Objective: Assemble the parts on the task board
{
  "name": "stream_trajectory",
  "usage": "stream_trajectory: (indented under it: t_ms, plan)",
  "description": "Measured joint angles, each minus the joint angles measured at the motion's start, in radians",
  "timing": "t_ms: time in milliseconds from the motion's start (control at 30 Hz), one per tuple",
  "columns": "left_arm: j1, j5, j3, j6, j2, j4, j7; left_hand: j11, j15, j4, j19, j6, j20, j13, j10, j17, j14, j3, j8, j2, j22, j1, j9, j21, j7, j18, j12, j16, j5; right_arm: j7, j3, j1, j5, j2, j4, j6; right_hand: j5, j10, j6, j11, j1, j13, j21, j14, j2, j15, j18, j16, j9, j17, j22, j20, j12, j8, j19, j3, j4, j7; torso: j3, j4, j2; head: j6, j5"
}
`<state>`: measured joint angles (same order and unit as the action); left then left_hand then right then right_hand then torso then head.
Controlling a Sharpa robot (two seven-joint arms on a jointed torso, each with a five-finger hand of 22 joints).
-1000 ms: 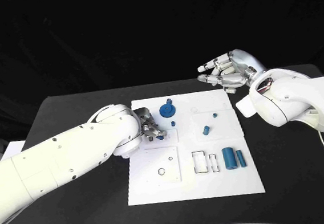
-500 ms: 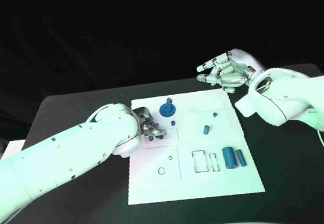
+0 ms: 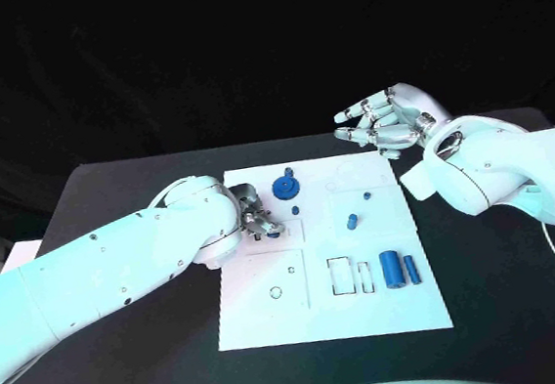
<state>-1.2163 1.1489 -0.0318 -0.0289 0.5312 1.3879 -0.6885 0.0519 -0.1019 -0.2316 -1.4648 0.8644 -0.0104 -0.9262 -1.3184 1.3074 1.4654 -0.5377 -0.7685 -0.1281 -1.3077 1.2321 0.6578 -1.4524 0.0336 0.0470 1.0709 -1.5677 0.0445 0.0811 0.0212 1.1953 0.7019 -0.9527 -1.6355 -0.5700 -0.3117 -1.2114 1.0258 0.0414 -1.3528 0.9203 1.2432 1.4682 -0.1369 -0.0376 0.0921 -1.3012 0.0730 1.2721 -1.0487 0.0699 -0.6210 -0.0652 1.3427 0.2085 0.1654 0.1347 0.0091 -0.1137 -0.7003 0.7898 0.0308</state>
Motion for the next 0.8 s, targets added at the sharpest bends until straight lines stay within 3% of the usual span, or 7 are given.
stream_trajectory:
  t_ms: [200,367,567,633,767,800]
  plan:
    - [0.000,0.000,0.001,-0.003,-0.002,-0.004,0.001,0.000,0.000,0.004,-0.004,0.000,0.004,0.002,0.000,0.000,0.000,0.004,0.000,-0.003,0.000,-0.003,0.000,0.000,0.000,0.000,0.000,0.000,0.000,0.000,0.000,0.000,0.000,-0.001,-0.002,0.001,0.000,0.000,0.000,0.000,0.000,0.000,0.000,0.000,0.000,0.000,0.000,0.000,0.000,0.000,0.000,0.000,0.000,0.000,0.000,0.000,0.000,0.000,0.0007,-0.0008,0.000,0.000,0.001]
    - [0.000,0.000,0.001,-0.007,-0.004,-0.008,0.002,0.000,0.000,-0.010,-0.004,0.000,0.004,0.007,0.000,0.000,0.000,0.030,-0.004,-0.021,0.000,-0.021,0.000,-0.006,0.000,0.000,-0.004,0.000,0.000,0.000,0.000,0.000,0.000,-0.002,-0.003,0.002,0.000,0.000,0.000,0.000,0.000,0.000,0.000,0.000,0.000,0.000,0.000,0.000,0.000,0.000,0.000,0.000,0.000,0.000,0.000,0.000,0.000,0.000,0.0004,-0.0012,0.000,0.001,0.002]
    - [0.001,-0.002,0.000,-0.016,-0.004,-0.013,0.002,0.004,0.000,-0.034,-0.004,0.038,0.004,0.013,-0.004,0.000,0.000,0.064,-0.006,-0.033,0.000,-0.048,0.014,-0.015,-0.030,0.000,-0.006,0.000,0.000,0.000,0.000,0.000,0.000,-0.003,-0.005,0.003,0.000,0.000,0.000,0.000,0.000,-0.001,0.000,0.000,0.000,0.000,0.000,0.004,0.000,-0.002,0.001,0.000,0.000,0.000,0.000,-0.003,0.003,0.000,0.0000,-0.0017,0.001,0.001,0.002]
    - [0.001,-0.002,0.000,-0.020,-0.004,-0.014,0.002,0.004,0.000,-0.043,-0.004,0.039,0.004,0.010,-0.004,0.000,0.000,0.074,-0.009,-0.030,0.000,-0.061,0.144,-0.018,-0.031,0.000,-0.006,0.000,0.000,0.000,0.000,0.000,0.000,-0.004,-0.005,0.003,0.000,0.003,0.000,0.004,0.000,-0.003,0.000,0.000,0.000,0.000,0.000,0.004,0.000,-0.002,0.001,0.000,0.000,0.000,0.000,-0.003,0.003,0.000,0.0000,-0.0017,0.001,0.001,0.002]
    - [0.002,-0.004,0.000,-0.026,-0.006,-0.017,0.002,0.007,-0.003,-0.052,-0.004,0.047,0.004,0.008,-0.007,0.000,0.004,0.082,-0.005,-0.031,0.000,-0.074,0.173,-0.020,-0.032,-0.001,-0.004,0.000,0.004,0.000,0.000,0.000,0.000,-0.004,-0.006,0.003,0.000,0.003,0.000,0.004,0.004,-0.003,0.000,0.000,0.004,0.000,0.000,0.004,0.000,-0.002,0.001,0.000,0.000,0.000,0.000,-0.003,0.003,0.000,-0.0002,-0.0024,0.001,0.001,0.003]
    - [0.001,-0.004,0.000,-0.027,-0.006,-0.018,0.002,0.007,-0.003,-0.053,-0.004,0.047,0.004,0.008,-0.007,0.000,0.004,0.088,-0.005,-0.027,0.000,-0.077,0.173,-0.021,-0.032,-0.010,-0.002,0.000,0.004,0.000,0.000,0.000,0.000,-0.004,-0.006,0.003,0.000,0.003,0.000,0.004,0.004,-0.003,0.000,0.000,0.004,0.000,0.000,0.004,0.000,-0.002,0.001,0.000,0.000,0.000,0.000,-0.003,0.003,0.000,-0.0003,-0.0027,0.001,0.001,0.003]
